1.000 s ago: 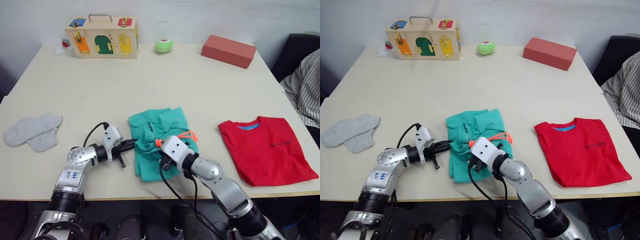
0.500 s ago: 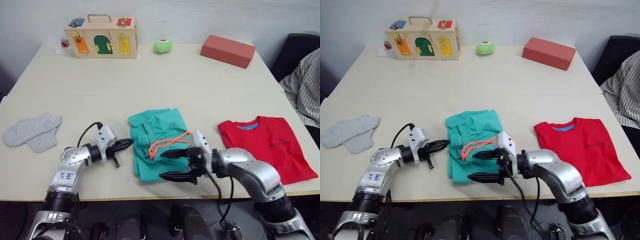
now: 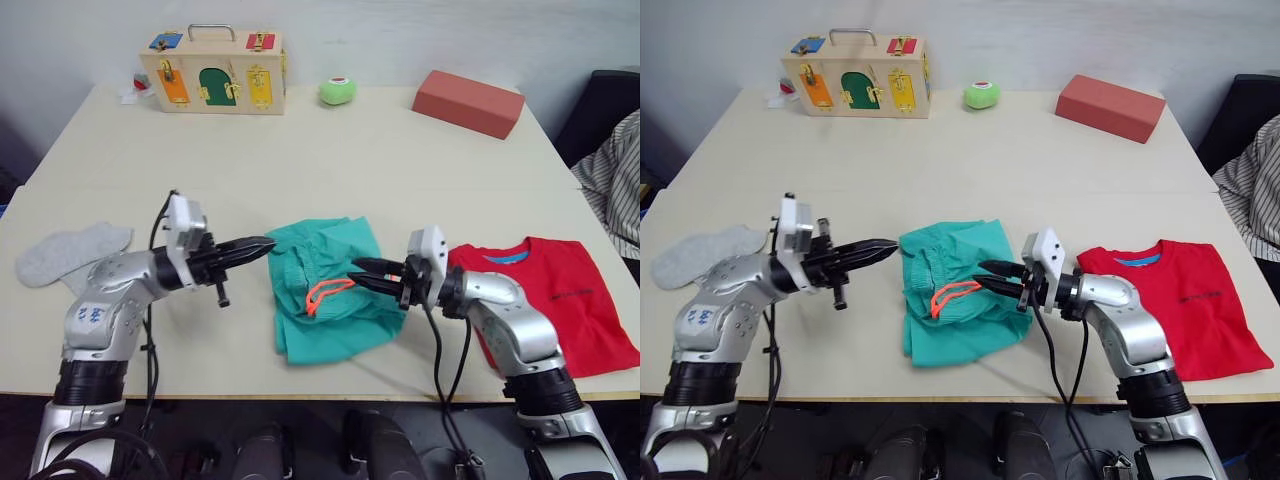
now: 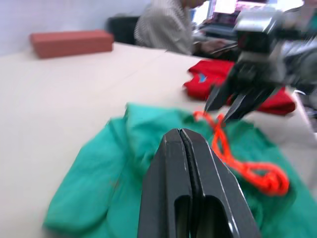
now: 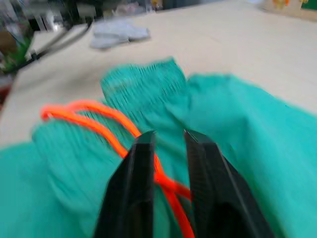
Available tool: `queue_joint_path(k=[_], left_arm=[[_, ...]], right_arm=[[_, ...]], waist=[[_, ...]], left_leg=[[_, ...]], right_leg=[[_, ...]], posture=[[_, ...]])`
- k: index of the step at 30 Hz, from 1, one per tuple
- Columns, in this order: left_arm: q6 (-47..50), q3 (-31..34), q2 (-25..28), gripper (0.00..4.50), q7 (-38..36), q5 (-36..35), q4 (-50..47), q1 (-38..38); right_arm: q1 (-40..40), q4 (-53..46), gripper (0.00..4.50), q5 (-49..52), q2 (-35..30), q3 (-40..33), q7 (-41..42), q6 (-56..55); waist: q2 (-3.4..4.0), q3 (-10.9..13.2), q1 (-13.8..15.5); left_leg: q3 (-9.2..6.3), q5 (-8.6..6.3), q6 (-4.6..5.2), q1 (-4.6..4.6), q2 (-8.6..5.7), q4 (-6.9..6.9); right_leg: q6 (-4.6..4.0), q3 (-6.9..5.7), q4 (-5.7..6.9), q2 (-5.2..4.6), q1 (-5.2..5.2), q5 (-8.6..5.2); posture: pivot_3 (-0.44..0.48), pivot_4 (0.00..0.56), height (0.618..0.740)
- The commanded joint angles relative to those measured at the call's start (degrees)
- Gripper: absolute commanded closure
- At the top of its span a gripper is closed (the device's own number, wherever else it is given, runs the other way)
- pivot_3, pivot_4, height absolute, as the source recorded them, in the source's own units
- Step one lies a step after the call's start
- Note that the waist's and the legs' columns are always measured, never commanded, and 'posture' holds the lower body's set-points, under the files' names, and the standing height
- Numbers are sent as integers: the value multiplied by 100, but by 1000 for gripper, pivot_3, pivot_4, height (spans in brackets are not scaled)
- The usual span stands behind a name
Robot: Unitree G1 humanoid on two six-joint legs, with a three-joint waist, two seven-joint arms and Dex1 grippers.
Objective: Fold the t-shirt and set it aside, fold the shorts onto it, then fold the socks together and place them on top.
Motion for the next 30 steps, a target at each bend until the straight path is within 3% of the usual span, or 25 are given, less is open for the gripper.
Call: queue_joint_path(k=[1,6,9,12,15,19,23,30], left_arm=[[-251,-728,-492,4500,71,548,447,-464],[-862,-1407,-1391,4500,435,1493,2127,-1062],[-1563,-1766,-1472,4500,600,2266,3158,-1220],[-2182,-1531,-1656,4500,1033,2442,4136,-1437],[-2819,-1344,-1673,4500,929,2420,4452,-1490],[-3133,-967,-1603,4500,169,1831,3902,-1222],[-2756,-832,-1251,4500,-356,1462,2772,-728],[-2376,-983,-1032,4500,-151,1718,1808,-226]], right_arm=[[-102,639,4459,-494,132,285,272,-1054],[321,586,4459,-740,24,658,546,-1052],[484,478,4459,-773,-69,694,566,-965],[775,135,4459,-596,-200,632,658,-750],[1133,-363,4459,-437,-483,629,894,-606],[1357,-1126,4459,62,-821,345,1029,-201],[996,-1750,4459,1013,-986,-180,829,859],[-111,-648,4459,806,-316,-295,318,827]], waist=[[-3,1,-3],[-6,3,-14],[-7,4,-61],[-8,3,-34],[-9,2,-26],[-11,3,-62],[-9,10,-63],[-11,11,12]], left_leg=[[4,2,0,-2,1,4],[7,8,-1,2,4,10],[14,8,-1,12,8,12],[8,12,-7,23,13,10],[-7,10,-6,26,11,10],[-10,8,-7,23,14,6],[-10,14,-22,19,23,4],[-19,15,-14,13,15,6]], right_leg=[[1,3,-1,5,-1,1],[2,8,-2,12,-1,0],[2,20,3,12,0,1],[2,15,8,11,4,1],[-1,6,10,1,13,3],[-3,5,11,-1,9,4],[-7,4,15,11,-1,4],[-14,-3,12,0,2,7]], posture=[[0,150,740],[0,150,740],[0,150,740],[0,150,740],[0,150,740],[0,150,740],[0,150,740],[0,150,740]])
